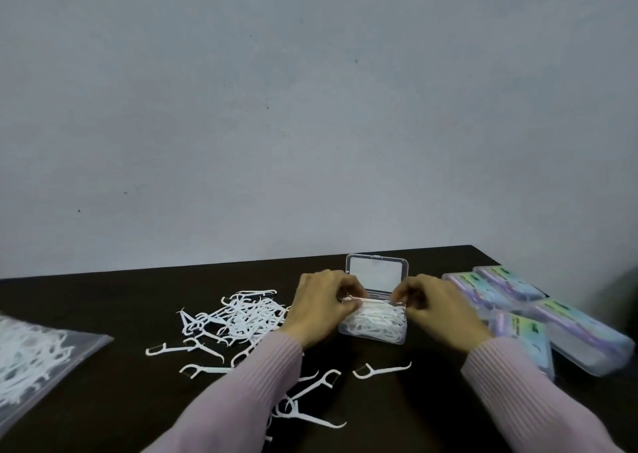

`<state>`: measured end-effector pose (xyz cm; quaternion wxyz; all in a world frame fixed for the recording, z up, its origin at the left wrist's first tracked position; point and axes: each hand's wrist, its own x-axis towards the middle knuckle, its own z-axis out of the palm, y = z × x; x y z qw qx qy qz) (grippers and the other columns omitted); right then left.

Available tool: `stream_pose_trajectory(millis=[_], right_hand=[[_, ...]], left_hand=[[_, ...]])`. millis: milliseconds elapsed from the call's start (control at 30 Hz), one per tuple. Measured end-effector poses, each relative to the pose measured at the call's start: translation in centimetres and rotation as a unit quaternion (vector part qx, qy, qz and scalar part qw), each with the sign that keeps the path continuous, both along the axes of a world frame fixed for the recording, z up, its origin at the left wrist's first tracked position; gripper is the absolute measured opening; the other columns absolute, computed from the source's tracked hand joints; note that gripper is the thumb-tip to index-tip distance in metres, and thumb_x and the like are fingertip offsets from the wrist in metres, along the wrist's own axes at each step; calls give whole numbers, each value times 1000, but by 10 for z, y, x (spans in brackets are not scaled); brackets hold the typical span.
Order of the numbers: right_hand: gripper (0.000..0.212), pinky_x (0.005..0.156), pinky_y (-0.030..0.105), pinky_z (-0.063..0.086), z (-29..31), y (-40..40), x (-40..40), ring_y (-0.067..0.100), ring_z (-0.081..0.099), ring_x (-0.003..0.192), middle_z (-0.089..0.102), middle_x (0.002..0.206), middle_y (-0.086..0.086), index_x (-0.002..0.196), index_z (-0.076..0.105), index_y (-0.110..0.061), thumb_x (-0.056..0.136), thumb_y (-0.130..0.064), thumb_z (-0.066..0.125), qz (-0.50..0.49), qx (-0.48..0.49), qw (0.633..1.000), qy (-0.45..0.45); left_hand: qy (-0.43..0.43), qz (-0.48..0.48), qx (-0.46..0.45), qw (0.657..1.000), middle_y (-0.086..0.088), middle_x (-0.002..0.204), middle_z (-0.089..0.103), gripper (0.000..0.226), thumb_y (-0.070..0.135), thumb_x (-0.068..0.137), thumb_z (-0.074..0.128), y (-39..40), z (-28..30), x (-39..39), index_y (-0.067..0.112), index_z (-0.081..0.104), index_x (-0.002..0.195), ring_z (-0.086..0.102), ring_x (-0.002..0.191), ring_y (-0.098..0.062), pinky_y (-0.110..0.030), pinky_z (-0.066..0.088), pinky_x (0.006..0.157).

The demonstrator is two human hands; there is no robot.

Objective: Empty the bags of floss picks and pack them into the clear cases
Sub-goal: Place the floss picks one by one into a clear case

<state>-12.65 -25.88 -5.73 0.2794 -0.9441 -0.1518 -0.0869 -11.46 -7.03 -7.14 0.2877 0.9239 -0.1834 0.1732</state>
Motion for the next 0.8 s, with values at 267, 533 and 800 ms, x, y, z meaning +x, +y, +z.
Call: stream_pose_trajectory(millis=[267, 533, 800], right_hand=[[12, 77, 16, 44, -7, 9, -3, 0, 49, 80, 55, 100, -10, 98, 62, -28, 87, -23, 62, 2, -57, 998, -18], [23, 94, 30, 47, -7, 17, -8, 3, 49, 93, 53, 98, -12, 97, 62, -31, 82, -49, 61, -4, -102, 994, -32], [12, 96, 31, 45, -9, 12, -8, 2, 51, 83, 63, 103, -11, 99, 65, -30, 88, -32, 60, -4, -93, 994, -58]], left_hand=[[55, -31, -91, 994, 14, 93, 71, 18, 23, 82, 71, 21, 3, -1, 28, 71, 100, 64, 88, 4, -32, 50, 91], [62, -53, -54, 995, 13, 97, 70, 15, 25, 81, 72, 28, 3, -10, 29, 72, 96, 62, 92, 1, -26, 50, 89], [27, -39, -3, 999, 13, 93, 66, 13, 25, 82, 70, 18, -6, -12, 27, 74, 94, 57, 88, -2, -21, 44, 84]])
